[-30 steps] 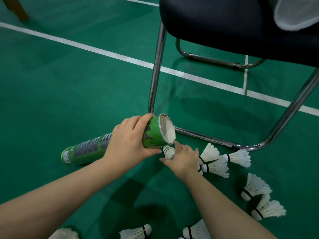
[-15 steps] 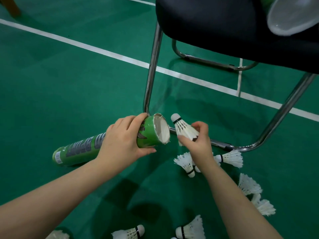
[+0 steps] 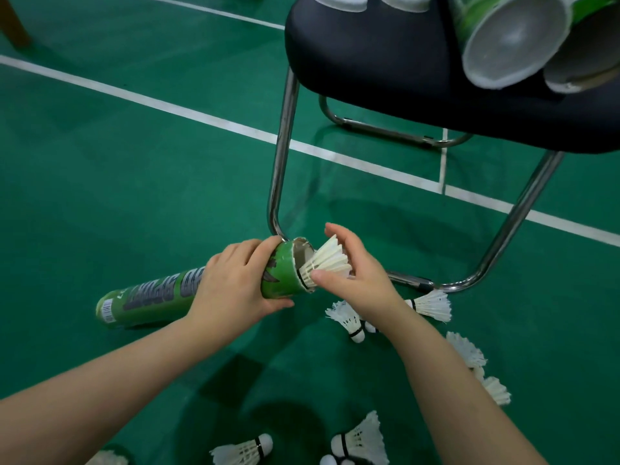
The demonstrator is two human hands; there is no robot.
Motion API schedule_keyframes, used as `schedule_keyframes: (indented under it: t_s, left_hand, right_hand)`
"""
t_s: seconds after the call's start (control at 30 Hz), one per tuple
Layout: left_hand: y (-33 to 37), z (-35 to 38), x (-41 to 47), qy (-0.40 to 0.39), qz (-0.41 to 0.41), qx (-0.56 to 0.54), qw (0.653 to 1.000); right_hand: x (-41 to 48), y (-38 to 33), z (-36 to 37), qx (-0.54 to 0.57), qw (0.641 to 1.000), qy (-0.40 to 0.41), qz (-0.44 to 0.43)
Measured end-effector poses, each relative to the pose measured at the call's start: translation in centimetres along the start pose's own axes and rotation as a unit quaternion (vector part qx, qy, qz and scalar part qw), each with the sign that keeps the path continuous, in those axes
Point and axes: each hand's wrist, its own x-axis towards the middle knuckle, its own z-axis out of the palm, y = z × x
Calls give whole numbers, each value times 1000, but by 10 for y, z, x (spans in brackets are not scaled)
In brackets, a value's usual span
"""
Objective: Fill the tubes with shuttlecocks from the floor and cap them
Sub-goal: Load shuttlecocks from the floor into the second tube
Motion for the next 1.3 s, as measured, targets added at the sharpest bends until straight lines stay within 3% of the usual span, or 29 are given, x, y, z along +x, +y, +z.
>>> schedule_keyframes:
  t_s: [0.1,0.23,0.4,0.53,0.7,0.8,0.9,1.0,1.1,1.2,1.3]
  left_hand:
    - [-1,1,2,7,1,4,1000]
    - [1,0,-1,24,8,-4,1000]
    - [-2,-3,1,28,-3,-12,1000]
    - [-1,-3,1,27,-8,-9,1000]
    - [-3,-1,0,12,-3,-9,1000]
    - [-3,1,-2,8,-1,-7,1000]
    - [-2,3,-8,-3,19,8,1000]
    - [1,5,-10,-3,28,6,1000]
    - [2,5,-5,2,19,-3,1000]
    - [3,5,-2,-13,10,13,1000]
    - [5,6,-4,-21,8,20,1000]
  right_hand:
    - [-3,-4,19,0,999,24,-22]
    - [-10,-5,46,-101,993,15,-53]
    - [-17,8,55,-106,968,178,-142]
    - [-12,10,49,-198,962,116,-150]
    - [-14,11,56,-213,952,128,-178]
    - [-9,8,54,-169,975,35,-139]
    - [0,3,48,-195,976,-83,-45]
    - [-2,5,48,-149,982,-113,-8]
    - [-9,8,45,43,997,13,-61]
    - [-10,13,25,199,953,211,-87]
    - [-8,39,5,141,952,272,-10]
